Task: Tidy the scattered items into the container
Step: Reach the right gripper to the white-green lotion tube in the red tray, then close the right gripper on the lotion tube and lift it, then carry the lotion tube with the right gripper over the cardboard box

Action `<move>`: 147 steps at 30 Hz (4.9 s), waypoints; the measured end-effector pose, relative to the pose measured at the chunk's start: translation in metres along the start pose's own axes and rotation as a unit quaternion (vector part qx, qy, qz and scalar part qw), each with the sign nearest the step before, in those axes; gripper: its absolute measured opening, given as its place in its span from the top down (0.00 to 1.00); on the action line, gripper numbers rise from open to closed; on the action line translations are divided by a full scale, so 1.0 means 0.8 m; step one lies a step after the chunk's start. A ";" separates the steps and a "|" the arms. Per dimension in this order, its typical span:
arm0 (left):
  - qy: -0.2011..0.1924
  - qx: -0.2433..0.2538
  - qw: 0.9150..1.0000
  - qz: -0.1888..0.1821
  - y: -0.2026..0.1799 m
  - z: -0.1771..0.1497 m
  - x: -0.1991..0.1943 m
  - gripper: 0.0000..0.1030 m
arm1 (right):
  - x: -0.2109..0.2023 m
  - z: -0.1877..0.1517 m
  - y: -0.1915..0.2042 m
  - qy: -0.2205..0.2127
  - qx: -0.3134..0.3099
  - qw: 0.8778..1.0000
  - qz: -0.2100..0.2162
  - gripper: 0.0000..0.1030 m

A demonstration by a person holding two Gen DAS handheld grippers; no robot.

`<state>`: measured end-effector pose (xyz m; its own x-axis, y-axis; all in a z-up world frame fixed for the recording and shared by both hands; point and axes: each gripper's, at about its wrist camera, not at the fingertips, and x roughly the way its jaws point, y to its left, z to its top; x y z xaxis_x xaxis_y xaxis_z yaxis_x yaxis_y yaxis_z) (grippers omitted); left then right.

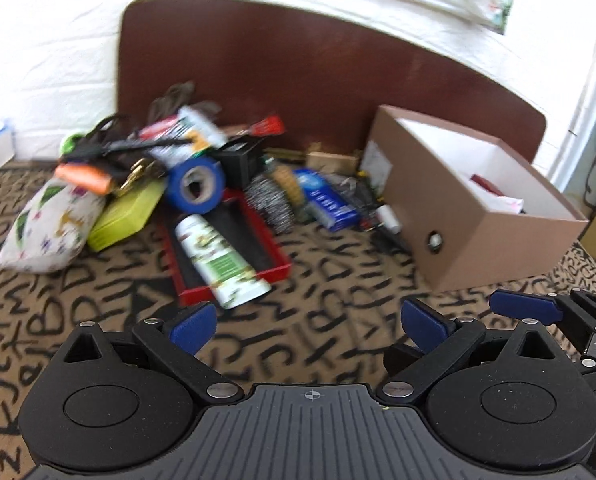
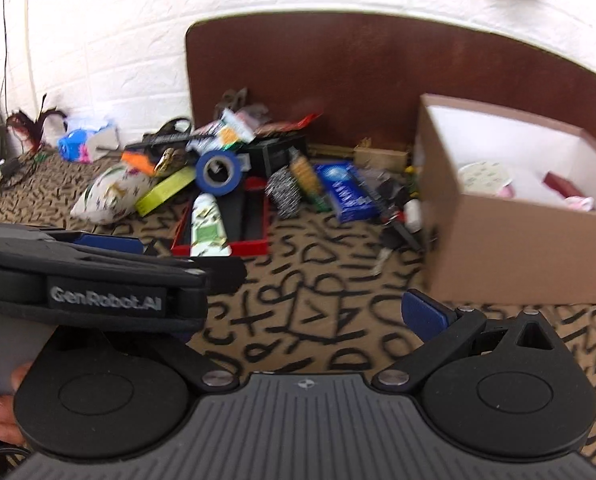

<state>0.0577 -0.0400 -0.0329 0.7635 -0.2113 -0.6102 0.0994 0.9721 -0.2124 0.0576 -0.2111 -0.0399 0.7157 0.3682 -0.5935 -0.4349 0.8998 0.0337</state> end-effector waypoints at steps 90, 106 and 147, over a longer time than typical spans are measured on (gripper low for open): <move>0.165 -0.008 0.986 -0.038 -0.040 -0.030 0.061 0.49 | 0.003 -0.074 0.025 0.041 0.009 0.998 0.041 0.61; 0.158 0.008 0.987 -0.037 -0.042 -0.030 0.061 0.65 | 0.012 -0.071 0.029 0.032 0.010 0.999 0.031 0.64; 0.049 0.065 0.985 -0.149 -0.199 0.240 0.200 0.59 | 0.045 0.154 -0.191 -0.073 0.040 0.995 -0.051 0.64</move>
<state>0.2866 -0.2091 0.0498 0.6234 -0.4918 -0.6078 0.3958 0.8689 -0.2972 0.2170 -0.3064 0.0328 0.8286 0.2987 -0.4735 -0.3150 0.9479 0.0468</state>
